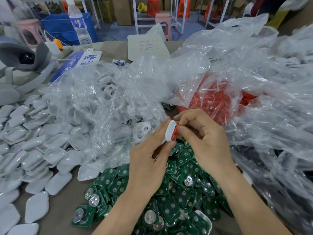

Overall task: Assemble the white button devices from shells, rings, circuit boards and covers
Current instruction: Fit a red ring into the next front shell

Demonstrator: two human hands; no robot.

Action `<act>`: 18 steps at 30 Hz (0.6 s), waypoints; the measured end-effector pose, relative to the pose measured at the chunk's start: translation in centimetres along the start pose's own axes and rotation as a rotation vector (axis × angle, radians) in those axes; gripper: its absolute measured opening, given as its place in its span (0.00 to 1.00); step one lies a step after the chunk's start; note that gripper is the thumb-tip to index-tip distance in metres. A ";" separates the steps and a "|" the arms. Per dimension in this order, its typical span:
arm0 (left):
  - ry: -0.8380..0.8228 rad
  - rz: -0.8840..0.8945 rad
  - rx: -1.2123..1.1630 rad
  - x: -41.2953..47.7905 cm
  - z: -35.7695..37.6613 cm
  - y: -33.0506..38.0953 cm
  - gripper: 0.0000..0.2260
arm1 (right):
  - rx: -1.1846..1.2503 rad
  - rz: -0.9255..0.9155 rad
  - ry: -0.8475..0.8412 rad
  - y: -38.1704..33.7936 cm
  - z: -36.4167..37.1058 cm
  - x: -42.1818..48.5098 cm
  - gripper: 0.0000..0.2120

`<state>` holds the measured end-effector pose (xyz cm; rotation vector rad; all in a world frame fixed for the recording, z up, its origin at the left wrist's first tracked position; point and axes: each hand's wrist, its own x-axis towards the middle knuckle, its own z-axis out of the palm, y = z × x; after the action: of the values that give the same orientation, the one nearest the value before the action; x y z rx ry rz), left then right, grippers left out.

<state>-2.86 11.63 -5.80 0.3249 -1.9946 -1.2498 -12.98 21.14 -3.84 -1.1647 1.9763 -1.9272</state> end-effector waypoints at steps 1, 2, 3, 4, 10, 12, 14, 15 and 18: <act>0.012 0.012 0.004 0.0 0.0 0.0 0.21 | -0.002 0.004 0.004 0.0 0.0 0.0 0.05; 0.025 0.011 0.002 -0.1 0.1 -0.1 0.20 | 0.004 0.012 0.006 0.0 0.0 0.0 0.05; 0.037 -0.004 -0.014 -0.1 0.1 -0.1 0.19 | 0.015 0.023 0.011 0.0 0.0 0.1 0.05; 0.044 -0.024 -0.032 -0.1 0.2 -0.1 0.17 | 0.029 0.036 0.024 0.0 0.0 0.2 0.06; 0.057 -0.070 -0.087 -0.3 0.3 -0.1 0.17 | -0.006 0.047 0.008 -0.1 -0.2 0.2 0.09; 0.050 -0.084 -0.126 -0.2 0.3 0.0 0.19 | -0.035 0.031 0.000 -0.1 -0.1 0.2 0.10; 0.034 -0.070 -0.135 -0.1 0.2 0.1 0.14 | -0.037 0.027 0.003 -0.1 -0.2 0.2 0.10; 0.033 -0.064 -0.130 -0.1 0.2 0.1 0.13 | -0.040 0.029 0.006 -0.1 -0.2 0.2 0.10; 0.032 -0.058 -0.112 -0.2 0.2 -0.1 0.11 | -0.063 0.030 0.026 -0.1 -0.2 0.2 0.11</act>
<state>-2.88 11.84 -5.99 0.3472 -1.8917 -1.3787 -13.22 21.15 -3.67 -1.1236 2.0690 -1.8881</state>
